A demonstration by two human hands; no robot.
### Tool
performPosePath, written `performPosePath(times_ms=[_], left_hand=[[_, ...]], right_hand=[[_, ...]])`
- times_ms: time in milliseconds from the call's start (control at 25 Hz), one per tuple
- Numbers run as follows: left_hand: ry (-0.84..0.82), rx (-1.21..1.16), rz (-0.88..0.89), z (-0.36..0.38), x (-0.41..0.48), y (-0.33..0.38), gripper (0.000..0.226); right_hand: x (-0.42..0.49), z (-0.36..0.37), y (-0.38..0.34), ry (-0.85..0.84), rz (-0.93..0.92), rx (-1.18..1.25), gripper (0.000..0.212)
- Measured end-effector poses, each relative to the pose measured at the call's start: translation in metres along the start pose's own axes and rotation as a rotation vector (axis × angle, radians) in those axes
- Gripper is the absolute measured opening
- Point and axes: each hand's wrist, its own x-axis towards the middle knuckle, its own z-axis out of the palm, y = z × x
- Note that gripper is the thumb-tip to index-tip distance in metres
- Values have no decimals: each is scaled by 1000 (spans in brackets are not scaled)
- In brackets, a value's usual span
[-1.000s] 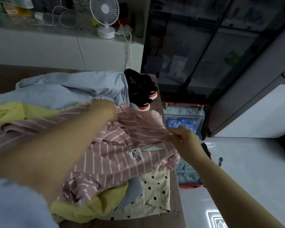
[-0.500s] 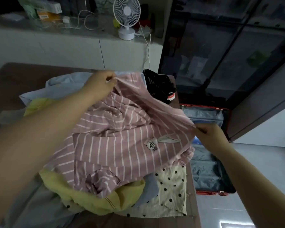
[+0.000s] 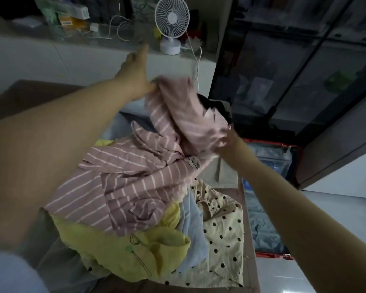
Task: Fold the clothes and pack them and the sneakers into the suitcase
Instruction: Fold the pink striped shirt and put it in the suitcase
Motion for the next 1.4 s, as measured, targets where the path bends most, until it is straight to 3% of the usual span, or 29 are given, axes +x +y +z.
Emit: performPosePath(times_ms=[80,200,320,440,480,600,720,800,880,960,1040,1160,1240,1400], left_hand=[[-107,67,23,17,-31,-31,92],[-263,245,107,35,-79,-76,76],[-408,341,46,39,-110,-101,63],[-291,318,29,40,-123,-108,32],[-243,296,38,37,-124,-108,25],[-99,149,5,14,-125,-105,15],[154,-70,-99,-28,-128,-102,13],[255,-282,-263,-57,-139,-101,9],[292,-595,-431,-77,-154,-105,11],[229,-643,-529,-78,-172,-112,24],[37,-455,-562,-56,-197,-118,39],[-204,-167,-554,-2,-247,-114,68],[-219,-170,-452,17,-272,-104,82],[-55,-251,-347,25,-281,-90,73]], right_hand=[[-32,27,14,-191,-159,-215,37],[-74,62,27,-383,-196,-203,17],[-104,100,18,-347,-147,-97,25],[-127,131,-4,-263,-94,-14,56],[-128,138,-8,-245,-71,1,53],[-122,126,-18,-158,-95,28,9],[-114,68,-20,-27,-97,213,26],[-113,19,-18,75,-85,369,10],[-114,-28,-12,194,-99,555,6],[-119,-58,-3,301,-108,654,15],[-120,-60,19,318,-27,523,18],[-120,-26,68,271,163,135,17],[-128,6,84,165,221,-55,14],[-156,72,64,72,-304,-446,53]])
